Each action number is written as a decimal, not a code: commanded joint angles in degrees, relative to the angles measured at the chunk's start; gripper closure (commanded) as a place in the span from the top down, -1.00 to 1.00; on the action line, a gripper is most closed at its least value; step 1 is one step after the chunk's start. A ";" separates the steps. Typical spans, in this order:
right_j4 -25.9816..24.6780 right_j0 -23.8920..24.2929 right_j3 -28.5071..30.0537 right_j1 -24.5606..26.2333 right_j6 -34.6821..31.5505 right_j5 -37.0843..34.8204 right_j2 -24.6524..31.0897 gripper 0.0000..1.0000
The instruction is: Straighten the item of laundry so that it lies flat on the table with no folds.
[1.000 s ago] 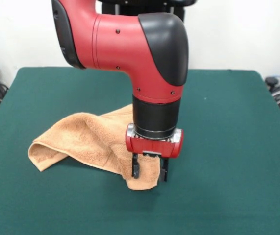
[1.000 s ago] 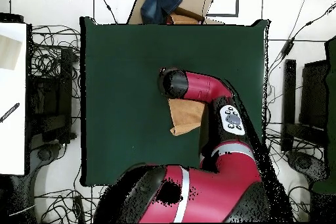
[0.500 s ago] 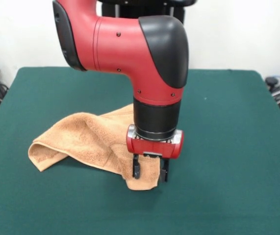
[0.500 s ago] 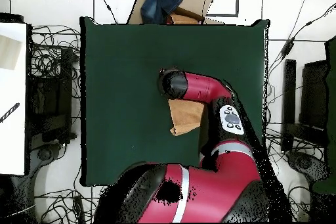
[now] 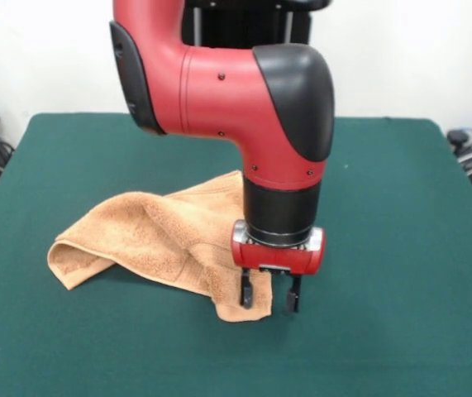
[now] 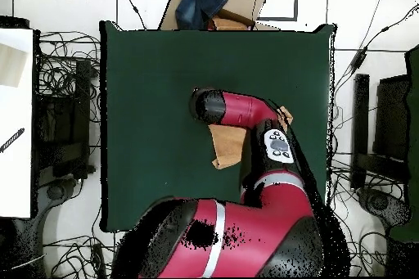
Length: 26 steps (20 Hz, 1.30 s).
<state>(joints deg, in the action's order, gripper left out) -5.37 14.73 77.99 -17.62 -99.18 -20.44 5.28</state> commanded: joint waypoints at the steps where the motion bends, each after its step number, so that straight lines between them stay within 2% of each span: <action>1: -1.62 -2.64 1.27 3.99 -5.91 2.16 2.25 1.00; 18: -1.07 -2.36 0.60 4.18 -6.12 1.68 1.47 1.00; 26: -2.74 0.35 2.83 3.04 -3.97 3.05 2.30 1.00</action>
<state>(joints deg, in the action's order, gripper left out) -5.35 14.06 77.63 -17.41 -99.18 -20.14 4.95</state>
